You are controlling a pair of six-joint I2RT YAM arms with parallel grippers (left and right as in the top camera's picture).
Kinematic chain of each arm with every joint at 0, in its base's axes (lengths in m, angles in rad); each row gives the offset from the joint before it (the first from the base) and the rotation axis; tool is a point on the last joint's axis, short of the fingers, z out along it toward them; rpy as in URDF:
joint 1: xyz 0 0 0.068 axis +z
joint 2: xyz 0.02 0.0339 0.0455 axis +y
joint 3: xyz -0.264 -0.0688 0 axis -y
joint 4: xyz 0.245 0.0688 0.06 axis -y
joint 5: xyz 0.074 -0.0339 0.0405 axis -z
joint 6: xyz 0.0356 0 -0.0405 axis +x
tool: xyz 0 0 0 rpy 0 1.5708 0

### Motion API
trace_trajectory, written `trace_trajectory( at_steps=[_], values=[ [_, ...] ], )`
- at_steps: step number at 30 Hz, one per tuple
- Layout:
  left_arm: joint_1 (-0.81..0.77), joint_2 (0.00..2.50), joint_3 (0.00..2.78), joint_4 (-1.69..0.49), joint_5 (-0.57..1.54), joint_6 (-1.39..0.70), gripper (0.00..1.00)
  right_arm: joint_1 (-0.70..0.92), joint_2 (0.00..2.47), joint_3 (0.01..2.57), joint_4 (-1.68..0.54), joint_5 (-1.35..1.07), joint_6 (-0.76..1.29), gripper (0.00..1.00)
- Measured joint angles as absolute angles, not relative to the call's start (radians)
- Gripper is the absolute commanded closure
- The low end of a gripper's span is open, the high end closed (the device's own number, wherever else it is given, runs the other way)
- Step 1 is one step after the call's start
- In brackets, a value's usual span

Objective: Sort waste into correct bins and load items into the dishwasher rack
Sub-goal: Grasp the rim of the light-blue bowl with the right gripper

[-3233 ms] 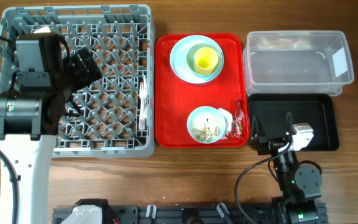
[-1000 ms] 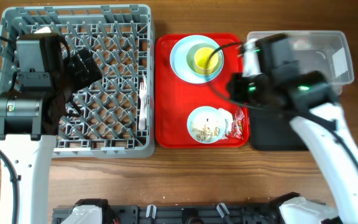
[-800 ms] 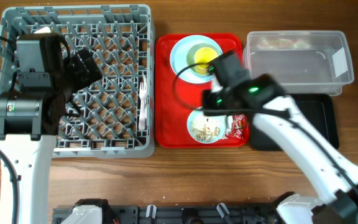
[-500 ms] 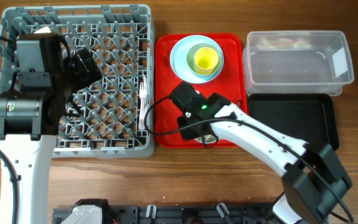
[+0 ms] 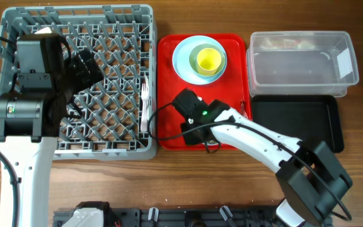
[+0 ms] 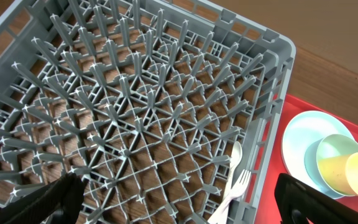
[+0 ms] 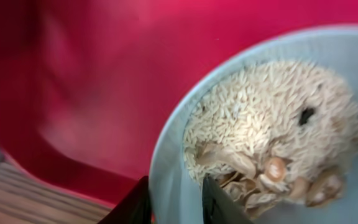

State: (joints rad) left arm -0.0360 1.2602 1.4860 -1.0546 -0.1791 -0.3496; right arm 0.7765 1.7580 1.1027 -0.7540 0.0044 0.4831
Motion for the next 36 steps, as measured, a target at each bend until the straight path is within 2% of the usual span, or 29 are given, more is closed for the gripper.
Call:
trace_trajectory(
  at_steps=[7, 25, 32, 34, 36],
  values=[
    [-0.036, 1.26, 1.486, -1.055, -0.179, -0.35, 0.0, 0.778, 1.762, 1.1, -0.695, 0.004, 0.487, 0.88],
    [-0.036, 1.26, 1.486, -1.055, -0.179, -0.35, 0.0, 0.778, 1.762, 1.1, -0.516, 0.047, 0.43, 0.9],
    [-0.036, 1.26, 1.486, -1.055, -0.179, -0.35, 0.0, 0.778, 1.762, 1.1, -0.579, 0.059, 0.407, 0.86],
    [-0.036, 1.26, 1.486, -1.055, -0.179, -0.35, 0.0, 0.778, 1.762, 1.1, -0.59, 0.061, 0.403, 0.87],
    [-0.036, 1.26, 1.486, -1.055, -0.179, -0.35, 0.0, 0.778, 1.762, 1.1, -0.59, 0.061, 0.403, 0.93]
  ],
)
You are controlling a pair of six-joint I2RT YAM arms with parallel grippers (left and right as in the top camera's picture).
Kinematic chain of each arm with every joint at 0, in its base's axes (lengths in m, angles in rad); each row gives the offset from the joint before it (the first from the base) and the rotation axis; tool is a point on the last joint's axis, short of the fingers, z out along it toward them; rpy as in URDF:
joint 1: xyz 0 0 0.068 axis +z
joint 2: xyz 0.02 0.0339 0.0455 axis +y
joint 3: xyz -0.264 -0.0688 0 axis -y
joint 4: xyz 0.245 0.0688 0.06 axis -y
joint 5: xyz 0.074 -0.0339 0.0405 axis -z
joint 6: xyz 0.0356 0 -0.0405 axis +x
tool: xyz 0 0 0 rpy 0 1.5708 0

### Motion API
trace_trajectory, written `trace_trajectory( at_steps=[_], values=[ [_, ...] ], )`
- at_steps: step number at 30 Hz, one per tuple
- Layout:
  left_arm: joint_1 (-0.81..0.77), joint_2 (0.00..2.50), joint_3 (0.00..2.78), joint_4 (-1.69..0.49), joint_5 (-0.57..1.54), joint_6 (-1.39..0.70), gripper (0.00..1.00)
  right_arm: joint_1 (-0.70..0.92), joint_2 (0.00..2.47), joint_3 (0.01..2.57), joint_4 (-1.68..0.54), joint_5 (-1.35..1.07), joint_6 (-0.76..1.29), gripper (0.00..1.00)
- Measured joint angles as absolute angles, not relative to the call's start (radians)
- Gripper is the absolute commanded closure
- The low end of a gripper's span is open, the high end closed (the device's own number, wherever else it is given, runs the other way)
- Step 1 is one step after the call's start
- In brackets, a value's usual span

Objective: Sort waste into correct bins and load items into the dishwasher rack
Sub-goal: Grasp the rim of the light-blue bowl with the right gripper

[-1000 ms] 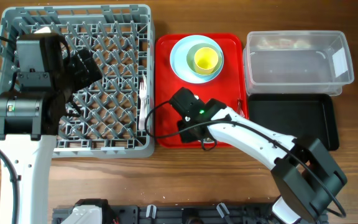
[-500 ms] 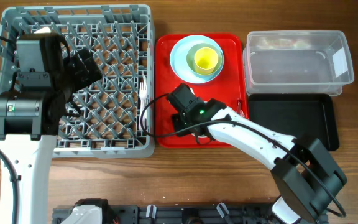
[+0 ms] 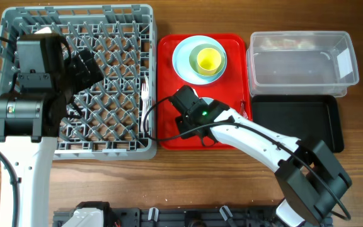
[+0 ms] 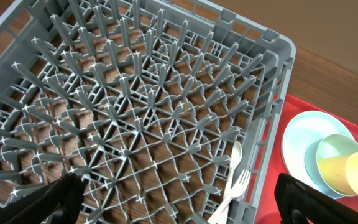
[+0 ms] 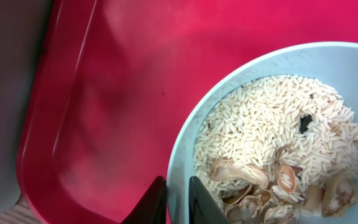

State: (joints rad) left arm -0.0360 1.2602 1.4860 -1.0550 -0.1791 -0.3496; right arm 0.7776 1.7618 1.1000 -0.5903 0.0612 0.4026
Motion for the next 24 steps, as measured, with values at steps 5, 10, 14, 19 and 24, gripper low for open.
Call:
trace_trajectory(
  at_steps=[5, 10, 14, 19, 24],
  values=[
    [-0.036, 1.26, 1.486, -1.055, -0.179, -0.35, 0.0, 0.778, 1.762, 1.1, -0.59, 0.068, 0.395, 0.96],
    [-0.036, 1.26, 1.486, -1.055, -0.179, -0.35, 0.0, 0.778, 1.762, 1.1, -0.59, 0.079, 0.395, 0.96],
    [-0.036, 1.26, 1.486, -1.055, -0.179, -0.35, 0.0, 0.778, 1.762, 1.1, -0.591, 0.089, 0.395, 0.96],
    [-0.036, 1.26, 1.486, -1.055, -0.179, -0.35, 0.0, 0.773, 1.761, 1.1, -0.599, 0.091, 0.365, 0.96],
    [-0.036, 1.26, 1.486, -1.055, -0.179, -0.35, 0.0, 0.743, 1.721, 1.1, -0.637, 0.091, 0.327, 0.96]
  ],
)
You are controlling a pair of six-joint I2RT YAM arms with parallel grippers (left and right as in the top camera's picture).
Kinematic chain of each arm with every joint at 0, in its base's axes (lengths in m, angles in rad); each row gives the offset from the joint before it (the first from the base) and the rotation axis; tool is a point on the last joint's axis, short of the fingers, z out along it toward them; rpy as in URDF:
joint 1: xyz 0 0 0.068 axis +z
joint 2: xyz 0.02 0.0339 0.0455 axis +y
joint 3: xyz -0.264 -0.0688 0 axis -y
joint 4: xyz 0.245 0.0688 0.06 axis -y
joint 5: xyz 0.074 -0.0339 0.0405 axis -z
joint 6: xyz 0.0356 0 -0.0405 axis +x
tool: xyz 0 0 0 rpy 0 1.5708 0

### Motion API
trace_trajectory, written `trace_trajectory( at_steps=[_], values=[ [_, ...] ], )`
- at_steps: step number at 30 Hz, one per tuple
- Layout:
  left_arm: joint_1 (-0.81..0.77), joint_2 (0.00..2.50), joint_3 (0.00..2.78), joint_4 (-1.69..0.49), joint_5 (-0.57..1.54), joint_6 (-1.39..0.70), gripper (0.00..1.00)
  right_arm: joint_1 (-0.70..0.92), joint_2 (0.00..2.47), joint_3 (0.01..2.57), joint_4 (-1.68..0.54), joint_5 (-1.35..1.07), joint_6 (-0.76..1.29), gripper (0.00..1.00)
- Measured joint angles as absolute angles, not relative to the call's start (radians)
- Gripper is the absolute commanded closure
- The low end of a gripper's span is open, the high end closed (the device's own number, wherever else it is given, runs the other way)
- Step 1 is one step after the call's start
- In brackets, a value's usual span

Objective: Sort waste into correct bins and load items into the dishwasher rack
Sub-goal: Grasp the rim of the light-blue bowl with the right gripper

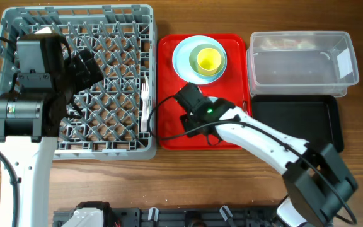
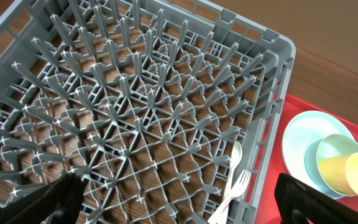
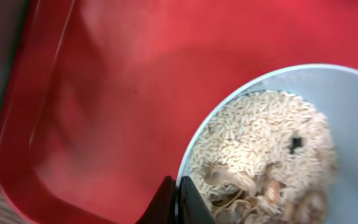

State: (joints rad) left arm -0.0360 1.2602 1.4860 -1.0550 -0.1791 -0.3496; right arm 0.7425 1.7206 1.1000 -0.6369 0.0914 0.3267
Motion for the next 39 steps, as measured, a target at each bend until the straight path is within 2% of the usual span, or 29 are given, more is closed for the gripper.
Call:
trace_trajectory(
  at_steps=[20, 39],
  values=[
    [-0.036, 1.26, 1.486, -1.055, -0.179, -0.35, 0.0, 0.712, 1.688, 1.106, -0.68, 0.091, 0.281, 0.96],
    [-0.036, 1.26, 1.486, -1.055, -0.179, -0.35, 0.0, 0.645, 1.688, 1.267, -0.829, 0.095, 0.229, 0.96]
  ],
)
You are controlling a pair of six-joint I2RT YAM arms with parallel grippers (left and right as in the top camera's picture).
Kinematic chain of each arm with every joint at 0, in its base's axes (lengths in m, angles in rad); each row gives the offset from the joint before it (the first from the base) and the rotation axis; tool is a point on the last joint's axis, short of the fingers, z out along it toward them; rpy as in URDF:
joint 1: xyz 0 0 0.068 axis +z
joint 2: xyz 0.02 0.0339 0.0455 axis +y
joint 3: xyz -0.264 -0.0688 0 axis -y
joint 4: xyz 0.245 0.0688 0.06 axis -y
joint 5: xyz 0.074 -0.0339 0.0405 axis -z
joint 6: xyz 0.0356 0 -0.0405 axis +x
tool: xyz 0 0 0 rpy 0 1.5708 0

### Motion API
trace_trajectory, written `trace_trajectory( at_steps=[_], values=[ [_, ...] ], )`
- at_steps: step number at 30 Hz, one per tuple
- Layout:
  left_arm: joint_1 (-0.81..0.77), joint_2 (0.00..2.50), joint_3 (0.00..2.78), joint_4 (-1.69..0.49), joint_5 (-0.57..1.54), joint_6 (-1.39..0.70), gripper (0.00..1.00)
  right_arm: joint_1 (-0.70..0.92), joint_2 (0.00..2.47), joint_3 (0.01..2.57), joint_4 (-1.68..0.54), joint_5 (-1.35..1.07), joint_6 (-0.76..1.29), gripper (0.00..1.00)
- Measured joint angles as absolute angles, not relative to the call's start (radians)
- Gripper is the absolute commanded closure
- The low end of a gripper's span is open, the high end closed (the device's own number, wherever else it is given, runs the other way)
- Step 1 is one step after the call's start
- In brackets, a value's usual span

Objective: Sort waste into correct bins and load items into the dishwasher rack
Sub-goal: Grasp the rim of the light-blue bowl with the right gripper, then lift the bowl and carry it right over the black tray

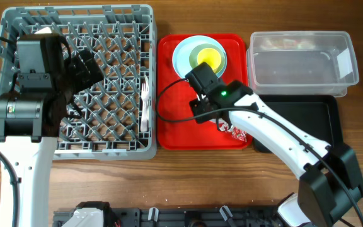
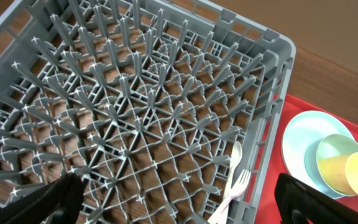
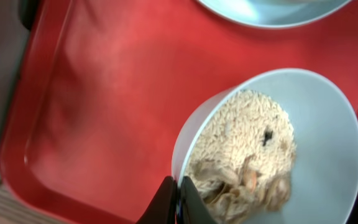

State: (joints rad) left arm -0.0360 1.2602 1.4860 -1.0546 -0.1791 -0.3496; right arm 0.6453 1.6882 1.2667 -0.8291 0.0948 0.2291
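In the right wrist view a pale blue bowl of rice and shells hangs above the red tray, with my right gripper shut on its near rim. Overhead, the right gripper is over the tray's middle and the bowl is hidden under it. A plate holding a bowl and a yellow cup sits at the tray's far end. My left gripper hangs open over the grey dishwasher rack. A white fork lies in the rack by its right wall.
A clear plastic bin stands at the back right, with a black tray in front of it. A red-and-white wrapper lies at the red tray's front right corner. Bare wood runs along the table's front.
My right gripper, shut on the bowl's rim, has moved toward the tray's middle and stands higher above it. The wrapper at the tray's front right now shows. The left arm has not moved.
My right gripper stood at the tray's front with its fingers open astride the bowl's rim. Then the gap was narrower, and after that shut on the rim. Now the bowl hangs above the tray nearer the plate. The left gripper stayed open over the rack throughout.
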Motion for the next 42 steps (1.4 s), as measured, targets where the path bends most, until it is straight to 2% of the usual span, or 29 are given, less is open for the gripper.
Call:
trace_trajectory(
  at_steps=[5, 11, 18, 23, 33, 42],
  values=[
    [-0.036, 1.26, 1.486, -1.055, -0.179, -0.35, 0.0, 0.645, 1.688, 1.382, -0.9, 0.172, 0.21, 0.96],
    [-0.036, 1.26, 1.486, -1.055, -0.179, -0.35, 0.0, 0.609, 1.688, 1.406, -0.928, 0.307, 0.196, 0.96],
    [-0.036, 1.26, 1.486, -1.055, -0.179, -0.35, 0.0, 0.42, 1.688, 1.441, -0.883, 0.401, 0.114, 0.96],
    [-0.036, 1.26, 1.486, -1.055, -0.179, -0.35, 0.0, 0.289, 1.688, 1.441, -0.839, 0.398, 0.059, 0.96],
    [-0.036, 1.26, 1.486, -1.055, -0.179, -0.35, 0.0, 0.045, 1.688, 1.441, -0.732, 0.227, -0.032, 0.96],
    [-0.036, 1.26, 1.486, -1.055, -0.179, -0.35, 0.0, 0.024, 1.685, 1.444, -0.808, 0.238, -0.053, 0.96]
  ],
)
